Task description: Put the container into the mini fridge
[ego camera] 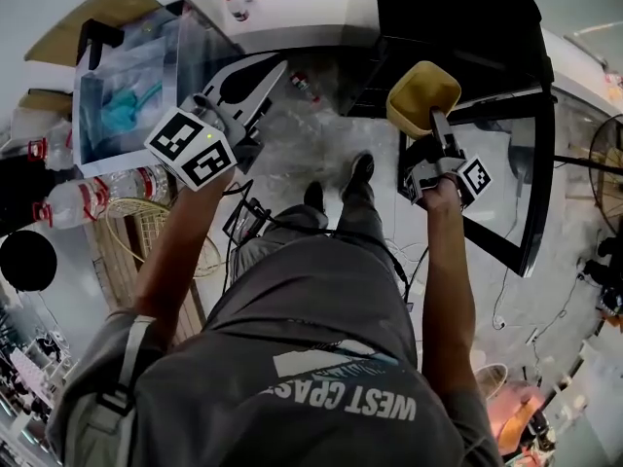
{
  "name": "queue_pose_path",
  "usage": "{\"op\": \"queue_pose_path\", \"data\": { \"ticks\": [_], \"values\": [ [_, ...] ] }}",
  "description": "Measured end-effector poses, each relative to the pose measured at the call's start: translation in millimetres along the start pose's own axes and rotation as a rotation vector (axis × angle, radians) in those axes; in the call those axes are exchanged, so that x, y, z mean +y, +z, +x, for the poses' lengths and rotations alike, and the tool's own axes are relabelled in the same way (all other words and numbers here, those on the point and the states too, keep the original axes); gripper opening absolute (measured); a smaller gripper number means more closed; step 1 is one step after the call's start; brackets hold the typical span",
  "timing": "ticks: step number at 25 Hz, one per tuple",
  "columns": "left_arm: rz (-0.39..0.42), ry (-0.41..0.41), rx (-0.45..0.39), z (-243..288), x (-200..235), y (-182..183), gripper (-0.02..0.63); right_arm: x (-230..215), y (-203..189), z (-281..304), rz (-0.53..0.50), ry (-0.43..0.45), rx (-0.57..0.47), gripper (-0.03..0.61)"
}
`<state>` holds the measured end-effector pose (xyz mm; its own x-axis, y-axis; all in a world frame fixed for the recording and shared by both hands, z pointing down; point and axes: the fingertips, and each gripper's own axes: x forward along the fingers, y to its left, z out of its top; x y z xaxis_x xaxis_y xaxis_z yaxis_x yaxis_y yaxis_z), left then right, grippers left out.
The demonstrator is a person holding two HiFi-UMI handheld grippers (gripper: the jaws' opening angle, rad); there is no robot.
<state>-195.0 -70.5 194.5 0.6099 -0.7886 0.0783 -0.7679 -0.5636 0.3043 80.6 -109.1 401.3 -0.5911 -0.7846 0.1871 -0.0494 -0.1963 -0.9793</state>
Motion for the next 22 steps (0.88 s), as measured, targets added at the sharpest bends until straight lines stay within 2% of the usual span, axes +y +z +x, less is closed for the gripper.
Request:
{"op": "queue_pose_path", "data": {
  "ticks": [13,22],
  "values": [
    [-0.03,0.071,0.054,30,18,-17,0.028,-53,47,58,0.046,-0.02,-0.014,0.353],
    [-0.052,0.1,0.104,42,27,-38,0.028,-90,80,91,0.072,-0.008,-0.07,0.353]
  ]
}}
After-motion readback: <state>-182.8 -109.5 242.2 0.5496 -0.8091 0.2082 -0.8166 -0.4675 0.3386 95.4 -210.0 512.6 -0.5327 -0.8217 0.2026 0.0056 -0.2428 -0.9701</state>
